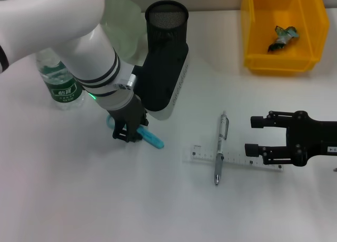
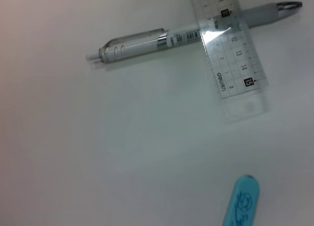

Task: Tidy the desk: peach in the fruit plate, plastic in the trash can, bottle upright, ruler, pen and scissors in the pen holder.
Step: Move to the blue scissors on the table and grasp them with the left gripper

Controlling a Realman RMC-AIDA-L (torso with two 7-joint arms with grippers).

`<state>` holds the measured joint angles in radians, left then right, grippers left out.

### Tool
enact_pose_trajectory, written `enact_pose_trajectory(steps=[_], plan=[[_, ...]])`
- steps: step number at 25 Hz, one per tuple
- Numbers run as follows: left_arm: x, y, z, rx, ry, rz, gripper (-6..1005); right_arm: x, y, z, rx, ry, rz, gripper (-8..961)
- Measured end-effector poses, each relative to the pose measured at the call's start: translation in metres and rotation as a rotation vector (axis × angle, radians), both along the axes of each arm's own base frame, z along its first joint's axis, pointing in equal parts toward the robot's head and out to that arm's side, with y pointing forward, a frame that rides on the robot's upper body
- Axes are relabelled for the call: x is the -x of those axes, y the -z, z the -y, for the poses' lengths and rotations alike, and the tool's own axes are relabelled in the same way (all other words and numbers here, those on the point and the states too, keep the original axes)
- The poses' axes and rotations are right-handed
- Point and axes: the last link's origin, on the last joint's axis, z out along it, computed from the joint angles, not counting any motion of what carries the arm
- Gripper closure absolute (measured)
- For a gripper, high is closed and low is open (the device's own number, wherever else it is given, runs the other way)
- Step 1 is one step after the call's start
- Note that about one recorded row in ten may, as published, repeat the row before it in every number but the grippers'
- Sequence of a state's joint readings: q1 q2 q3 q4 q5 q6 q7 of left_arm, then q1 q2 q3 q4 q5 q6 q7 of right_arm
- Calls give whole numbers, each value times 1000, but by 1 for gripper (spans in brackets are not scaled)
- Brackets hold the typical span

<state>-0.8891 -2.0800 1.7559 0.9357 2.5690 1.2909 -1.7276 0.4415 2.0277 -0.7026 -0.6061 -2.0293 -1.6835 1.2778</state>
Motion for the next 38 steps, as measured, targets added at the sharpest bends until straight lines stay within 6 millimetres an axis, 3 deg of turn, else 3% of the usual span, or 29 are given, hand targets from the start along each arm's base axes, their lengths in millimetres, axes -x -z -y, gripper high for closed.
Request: enact_pose_trajectory(steps=[13, 38], plan=[[-3, 4, 2, 16, 24, -24, 722, 0, 1, 1, 1, 1, -2, 201], [-5, 7, 4, 32, 42, -40, 767, 3, 2, -1, 3, -1, -4, 203]])
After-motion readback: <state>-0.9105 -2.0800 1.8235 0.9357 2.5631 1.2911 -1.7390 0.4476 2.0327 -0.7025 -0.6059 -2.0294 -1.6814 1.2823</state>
